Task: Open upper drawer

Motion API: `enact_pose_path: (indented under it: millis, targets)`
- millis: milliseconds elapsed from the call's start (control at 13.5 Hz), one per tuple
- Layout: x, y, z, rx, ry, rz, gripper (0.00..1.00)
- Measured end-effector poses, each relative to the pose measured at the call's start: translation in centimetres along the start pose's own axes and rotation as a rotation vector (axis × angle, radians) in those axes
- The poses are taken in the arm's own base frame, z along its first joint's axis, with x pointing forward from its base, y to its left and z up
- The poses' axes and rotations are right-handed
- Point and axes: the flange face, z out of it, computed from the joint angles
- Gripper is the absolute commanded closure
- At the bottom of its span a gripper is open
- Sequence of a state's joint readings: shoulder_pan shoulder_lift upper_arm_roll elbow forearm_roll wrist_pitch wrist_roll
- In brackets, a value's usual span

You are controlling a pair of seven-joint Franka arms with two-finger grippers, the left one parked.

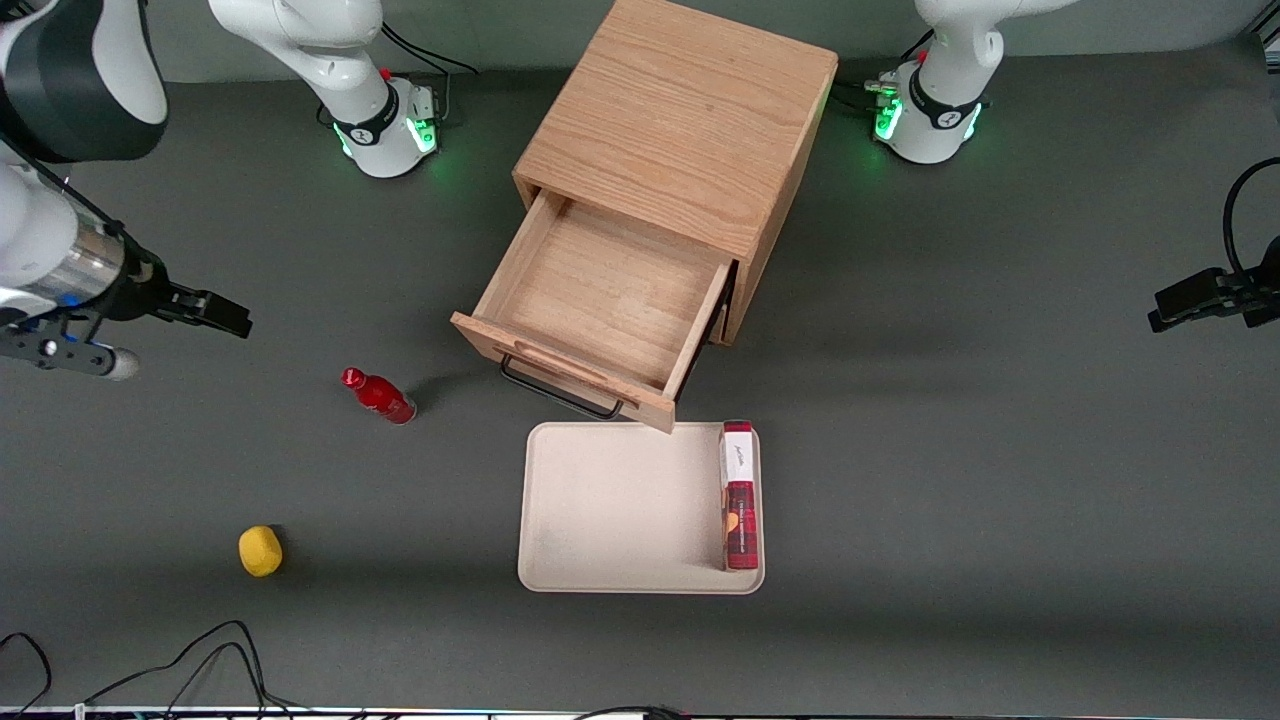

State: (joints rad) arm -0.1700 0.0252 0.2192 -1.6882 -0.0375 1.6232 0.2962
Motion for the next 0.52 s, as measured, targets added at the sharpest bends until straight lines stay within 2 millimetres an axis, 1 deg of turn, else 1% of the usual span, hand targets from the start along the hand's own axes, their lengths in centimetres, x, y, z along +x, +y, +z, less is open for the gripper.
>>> enact_pose_path:
  millis: [222, 370, 517]
  targets:
    - [-1.1, 2.0, -1.3, 0.007, -0.004, -0.121, 0.0]
    - [-2.0, 3.2, -2.4, 0.02, 0.01, -0.146, 0.0]
    - [-2.8, 2.9, -3.3, 0.027, 0.026, -0.163, 0.0]
